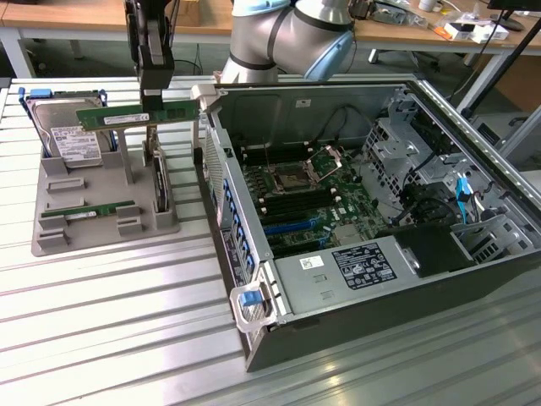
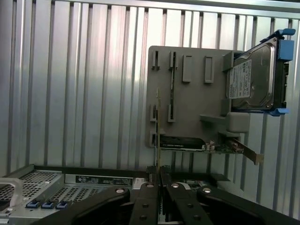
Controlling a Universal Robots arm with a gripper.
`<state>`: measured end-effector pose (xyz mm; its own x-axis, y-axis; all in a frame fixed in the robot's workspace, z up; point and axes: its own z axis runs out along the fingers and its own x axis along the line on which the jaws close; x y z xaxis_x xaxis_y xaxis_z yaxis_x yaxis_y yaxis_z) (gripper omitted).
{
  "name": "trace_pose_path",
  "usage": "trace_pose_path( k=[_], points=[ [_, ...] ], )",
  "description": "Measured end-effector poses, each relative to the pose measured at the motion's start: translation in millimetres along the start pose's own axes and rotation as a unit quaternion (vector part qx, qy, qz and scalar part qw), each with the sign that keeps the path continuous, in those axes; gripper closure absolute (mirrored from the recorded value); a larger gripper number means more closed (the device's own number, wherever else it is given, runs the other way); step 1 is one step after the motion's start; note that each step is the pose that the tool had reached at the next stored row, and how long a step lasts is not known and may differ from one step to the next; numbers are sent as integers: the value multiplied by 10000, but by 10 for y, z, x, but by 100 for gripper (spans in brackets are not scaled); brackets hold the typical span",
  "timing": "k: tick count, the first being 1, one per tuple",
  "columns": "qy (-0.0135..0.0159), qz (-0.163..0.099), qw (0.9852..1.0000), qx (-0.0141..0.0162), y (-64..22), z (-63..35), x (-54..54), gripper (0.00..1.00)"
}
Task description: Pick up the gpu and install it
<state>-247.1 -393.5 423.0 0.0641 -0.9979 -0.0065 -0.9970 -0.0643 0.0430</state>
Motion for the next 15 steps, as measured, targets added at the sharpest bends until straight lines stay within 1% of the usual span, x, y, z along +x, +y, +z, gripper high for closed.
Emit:
trace_pose_path(
  k=[2,15],
  points=[
    [0,0,10000,0,-14,-1,1,87],
    [0,0,10000,0,-173,-7,11,87]
  ],
)
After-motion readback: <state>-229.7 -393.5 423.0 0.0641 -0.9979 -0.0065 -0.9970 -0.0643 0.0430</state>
